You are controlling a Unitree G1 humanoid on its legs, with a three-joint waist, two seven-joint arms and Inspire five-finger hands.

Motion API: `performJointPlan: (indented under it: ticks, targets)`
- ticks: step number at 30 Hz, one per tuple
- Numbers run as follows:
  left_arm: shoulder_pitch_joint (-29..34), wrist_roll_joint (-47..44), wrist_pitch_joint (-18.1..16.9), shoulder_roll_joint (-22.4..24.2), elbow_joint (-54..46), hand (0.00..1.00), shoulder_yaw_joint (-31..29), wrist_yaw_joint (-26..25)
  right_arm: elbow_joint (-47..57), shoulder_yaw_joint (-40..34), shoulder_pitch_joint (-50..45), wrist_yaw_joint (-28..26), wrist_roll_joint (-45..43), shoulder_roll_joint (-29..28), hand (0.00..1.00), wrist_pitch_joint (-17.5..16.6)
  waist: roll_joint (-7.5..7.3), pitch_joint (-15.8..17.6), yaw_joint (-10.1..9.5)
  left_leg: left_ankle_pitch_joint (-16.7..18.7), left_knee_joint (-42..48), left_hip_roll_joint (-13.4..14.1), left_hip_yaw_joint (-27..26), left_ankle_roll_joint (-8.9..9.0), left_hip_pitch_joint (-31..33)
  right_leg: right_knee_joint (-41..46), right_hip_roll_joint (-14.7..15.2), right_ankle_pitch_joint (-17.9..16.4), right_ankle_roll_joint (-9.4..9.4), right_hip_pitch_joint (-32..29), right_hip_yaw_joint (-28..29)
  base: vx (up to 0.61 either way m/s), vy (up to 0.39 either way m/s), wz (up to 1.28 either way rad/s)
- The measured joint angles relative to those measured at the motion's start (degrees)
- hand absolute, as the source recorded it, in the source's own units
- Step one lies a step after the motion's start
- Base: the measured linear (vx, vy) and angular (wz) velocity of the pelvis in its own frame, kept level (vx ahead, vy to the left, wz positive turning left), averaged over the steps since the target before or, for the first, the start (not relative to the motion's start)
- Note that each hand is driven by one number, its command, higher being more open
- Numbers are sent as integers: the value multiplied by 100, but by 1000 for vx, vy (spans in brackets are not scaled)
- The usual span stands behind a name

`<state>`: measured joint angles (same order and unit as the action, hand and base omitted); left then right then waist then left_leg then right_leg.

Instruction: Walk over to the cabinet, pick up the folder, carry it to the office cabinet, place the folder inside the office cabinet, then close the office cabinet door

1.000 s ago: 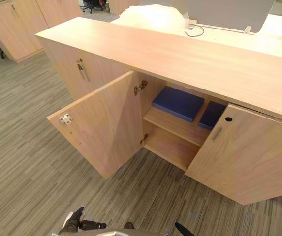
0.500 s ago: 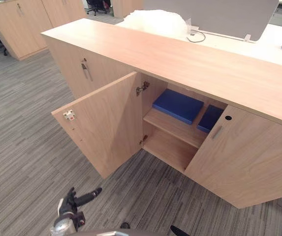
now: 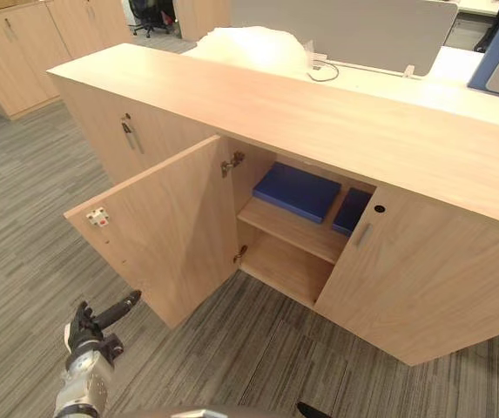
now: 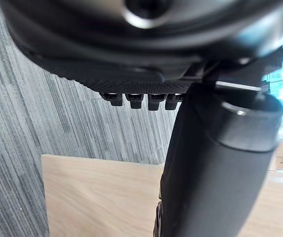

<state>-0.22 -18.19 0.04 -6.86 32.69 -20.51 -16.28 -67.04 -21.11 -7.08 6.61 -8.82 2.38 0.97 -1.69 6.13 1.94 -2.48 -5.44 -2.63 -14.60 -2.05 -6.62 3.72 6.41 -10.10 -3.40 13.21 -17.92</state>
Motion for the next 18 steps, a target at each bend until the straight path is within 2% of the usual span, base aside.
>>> performJointPlan:
  ticks: [9, 18]
  targets:
    - [-717, 74, 15, -348, 9, 100, 200, 31, 11, -6, -51, -48, -2, 25, 100, 8, 48, -29, 57, 25, 0, 59, -89, 66, -27, -2, -42, 11, 22, -23, 123, -26, -10, -7]
    - [-1372, 282, 60, -1106, 707, 100, 202, 32, 5, -65, -108, -115, -19, 27, 100, 3, 74, -49, 93, 38, 3, 89, -234, 87, -40, -43, -70, 35, 59, -54, 279, -11, 0, -8]
